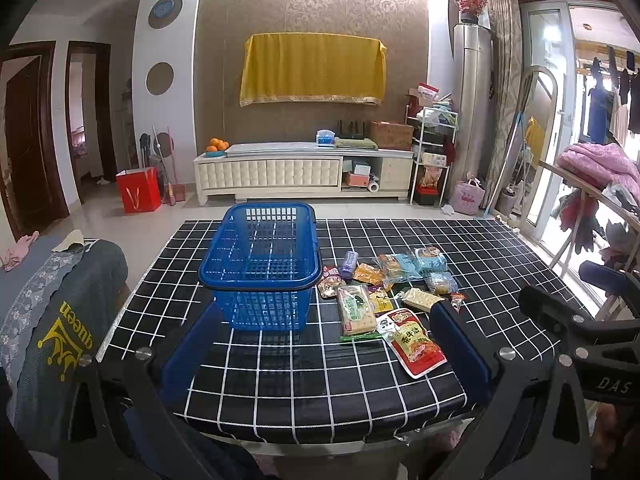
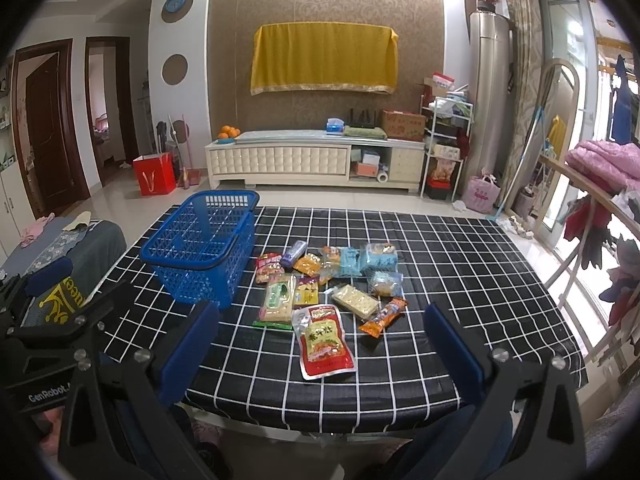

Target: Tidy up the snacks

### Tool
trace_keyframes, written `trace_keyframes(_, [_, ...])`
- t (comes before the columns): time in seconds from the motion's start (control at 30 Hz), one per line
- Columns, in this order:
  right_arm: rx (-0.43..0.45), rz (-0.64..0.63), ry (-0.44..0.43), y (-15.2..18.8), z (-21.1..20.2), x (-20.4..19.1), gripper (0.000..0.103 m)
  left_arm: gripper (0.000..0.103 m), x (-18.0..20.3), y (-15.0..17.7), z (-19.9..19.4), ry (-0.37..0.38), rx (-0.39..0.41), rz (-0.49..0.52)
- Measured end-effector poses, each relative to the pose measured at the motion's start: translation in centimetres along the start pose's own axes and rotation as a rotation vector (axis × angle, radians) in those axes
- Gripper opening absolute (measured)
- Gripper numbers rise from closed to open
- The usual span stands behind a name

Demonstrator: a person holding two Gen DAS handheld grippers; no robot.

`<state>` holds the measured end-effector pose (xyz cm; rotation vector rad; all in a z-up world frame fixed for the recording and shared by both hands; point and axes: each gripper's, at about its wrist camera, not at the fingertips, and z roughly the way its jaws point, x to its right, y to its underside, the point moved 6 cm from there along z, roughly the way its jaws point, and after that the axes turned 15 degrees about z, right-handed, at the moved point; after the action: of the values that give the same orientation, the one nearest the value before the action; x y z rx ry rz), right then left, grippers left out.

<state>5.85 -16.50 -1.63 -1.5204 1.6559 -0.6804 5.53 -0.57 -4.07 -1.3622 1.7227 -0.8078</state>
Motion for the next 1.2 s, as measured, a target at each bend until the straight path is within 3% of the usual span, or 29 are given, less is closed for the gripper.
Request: trace_keyframes(1.2, [-0.012,-0.002,-0.008,-0.78,-0.46,-0.22,0.103,0.103,-0.25,-0.02,-0.44,-0.003,-0.001,-0.005])
